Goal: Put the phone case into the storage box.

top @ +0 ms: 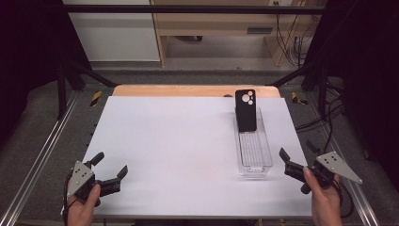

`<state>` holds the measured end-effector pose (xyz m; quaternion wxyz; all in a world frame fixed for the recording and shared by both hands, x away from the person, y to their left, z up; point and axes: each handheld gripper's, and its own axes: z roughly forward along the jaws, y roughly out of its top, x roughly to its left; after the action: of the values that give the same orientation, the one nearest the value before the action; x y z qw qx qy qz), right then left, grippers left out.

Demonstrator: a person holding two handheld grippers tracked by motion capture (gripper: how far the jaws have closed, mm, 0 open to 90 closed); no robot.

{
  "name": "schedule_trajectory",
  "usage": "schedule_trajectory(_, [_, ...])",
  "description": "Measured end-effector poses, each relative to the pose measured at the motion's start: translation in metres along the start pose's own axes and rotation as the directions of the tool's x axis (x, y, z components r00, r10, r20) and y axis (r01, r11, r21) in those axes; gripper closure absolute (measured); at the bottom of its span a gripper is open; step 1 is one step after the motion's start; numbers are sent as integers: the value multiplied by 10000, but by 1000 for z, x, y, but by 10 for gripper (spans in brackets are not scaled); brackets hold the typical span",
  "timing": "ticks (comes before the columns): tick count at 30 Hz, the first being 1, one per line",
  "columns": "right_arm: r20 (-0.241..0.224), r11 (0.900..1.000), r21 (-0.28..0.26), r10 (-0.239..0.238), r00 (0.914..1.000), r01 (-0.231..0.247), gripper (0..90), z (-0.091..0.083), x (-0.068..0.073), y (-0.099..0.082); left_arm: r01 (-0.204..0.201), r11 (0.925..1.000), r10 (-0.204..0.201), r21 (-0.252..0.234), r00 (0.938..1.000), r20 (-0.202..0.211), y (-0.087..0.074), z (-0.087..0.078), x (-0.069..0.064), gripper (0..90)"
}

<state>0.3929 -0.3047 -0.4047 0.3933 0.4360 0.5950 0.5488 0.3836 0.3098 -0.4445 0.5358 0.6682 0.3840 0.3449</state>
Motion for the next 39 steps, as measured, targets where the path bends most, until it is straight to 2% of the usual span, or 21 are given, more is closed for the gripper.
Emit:
schedule_trajectory(11, [-223,9999,98,40,9997,-38,41,0,9,-23,-7,10000,7,1,10000,42,0,0,0,37])
schedule_trajectory(21, [-312,9998,165,112,9994,-107,31,4,18,-36,-118,9999,118,19,9999,95,0,1,-1,37])
schedule_trajectory(26, [-371,9997,222,-52,9993,60,26,7,22,-38,-114,9999,114,16,9999,113,0,1,-1,37])
schedule_trajectory(29, [-367,9998,210,42,9993,-34,21,11,25,-38,-133,9999,133,34,9998,134,0,2,-2,37])
schedule_trajectory(33, [-585,9996,299,18,9983,-1,22,18,35,-39,-151,9999,150,21,9997,176,0,2,-3,37])
schedule_trajectory(36, [-698,9984,380,-399,9968,426,27,20,39,-37,-169,9999,169,1,9996,225,0,3,-3,37])
schedule_trajectory(39, [-727,9992,366,-145,9972,172,27,20,39,-38,-191,9998,190,16,9994,297,1,5,-5,37])
